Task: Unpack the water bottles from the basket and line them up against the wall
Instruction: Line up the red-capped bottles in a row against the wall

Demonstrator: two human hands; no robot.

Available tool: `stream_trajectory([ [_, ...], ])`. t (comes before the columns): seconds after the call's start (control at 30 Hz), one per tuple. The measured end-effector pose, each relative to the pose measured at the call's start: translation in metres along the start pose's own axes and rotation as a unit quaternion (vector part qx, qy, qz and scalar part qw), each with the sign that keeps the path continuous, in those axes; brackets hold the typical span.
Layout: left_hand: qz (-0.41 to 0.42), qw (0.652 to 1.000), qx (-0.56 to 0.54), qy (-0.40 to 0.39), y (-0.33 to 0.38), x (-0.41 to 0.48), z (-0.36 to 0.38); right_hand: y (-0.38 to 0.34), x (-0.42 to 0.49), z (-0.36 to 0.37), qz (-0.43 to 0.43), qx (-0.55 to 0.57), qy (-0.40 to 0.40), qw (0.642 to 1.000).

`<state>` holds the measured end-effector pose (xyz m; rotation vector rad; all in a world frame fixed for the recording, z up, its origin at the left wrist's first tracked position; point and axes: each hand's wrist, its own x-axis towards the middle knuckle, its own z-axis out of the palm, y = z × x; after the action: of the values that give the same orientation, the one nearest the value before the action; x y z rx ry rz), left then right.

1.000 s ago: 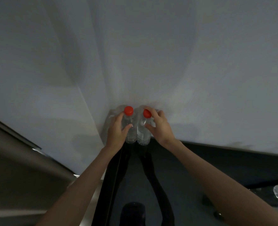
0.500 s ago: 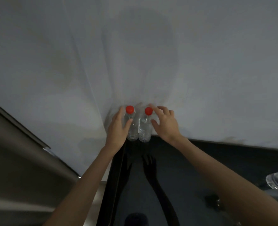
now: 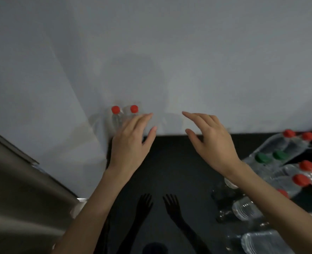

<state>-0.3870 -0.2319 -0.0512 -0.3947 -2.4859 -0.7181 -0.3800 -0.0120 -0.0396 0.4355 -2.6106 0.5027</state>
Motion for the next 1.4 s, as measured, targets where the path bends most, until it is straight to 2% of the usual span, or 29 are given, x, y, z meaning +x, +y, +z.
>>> stream_trajectory([
  [0.1, 0.031, 0.999, -0.019, -0.021, 0.040, -0.008, 0.015, 0.027, -0.030, -0.025, 0.029, -0.021, 0.026, 0.999],
  [0.23, 0.051, 0.997, -0.036, -0.042, 0.094, -0.021, 0.048, 0.074, -0.069, -0.057, 0.062, -0.047, 0.021, 0.997],
  [0.4, 0.032, 0.994, -0.065, -0.077, 0.163, -0.038, 0.091, 0.136, -0.114, -0.094, 0.101, -0.061, -0.006, 0.993],
  [0.67, 0.004, 0.974, -0.116, -0.194, 0.235, -0.074, 0.153, 0.216, -0.172, -0.112, 0.141, -0.048, -0.094, 0.984],
  [0.87, 0.019, 0.944, -0.121, -0.307, 0.260, -0.099, 0.185, 0.243, -0.199, -0.101, 0.137, -0.040, -0.206, 0.968],
  [0.97, 0.034, 0.949, -0.086, -0.301, 0.262, -0.105, 0.195, 0.252, -0.199, -0.095, 0.132, -0.033, -0.202, 0.970],
  [1.03, 0.016, 0.952, -0.083, -0.294, 0.263, -0.105, 0.197, 0.255, -0.197, -0.092, 0.124, -0.037, -0.199, 0.971],
  [1.2, 0.006, 0.952, -0.064, -0.301, 0.266, -0.104, 0.194, 0.259, -0.196, -0.087, 0.081, -0.073, -0.240, 0.965],
  [1.4, -0.029, 0.949, -0.049, -0.311, 0.265, -0.100, 0.198, 0.268, -0.185, -0.086, 0.099, -0.038, -0.242, 0.964],
])
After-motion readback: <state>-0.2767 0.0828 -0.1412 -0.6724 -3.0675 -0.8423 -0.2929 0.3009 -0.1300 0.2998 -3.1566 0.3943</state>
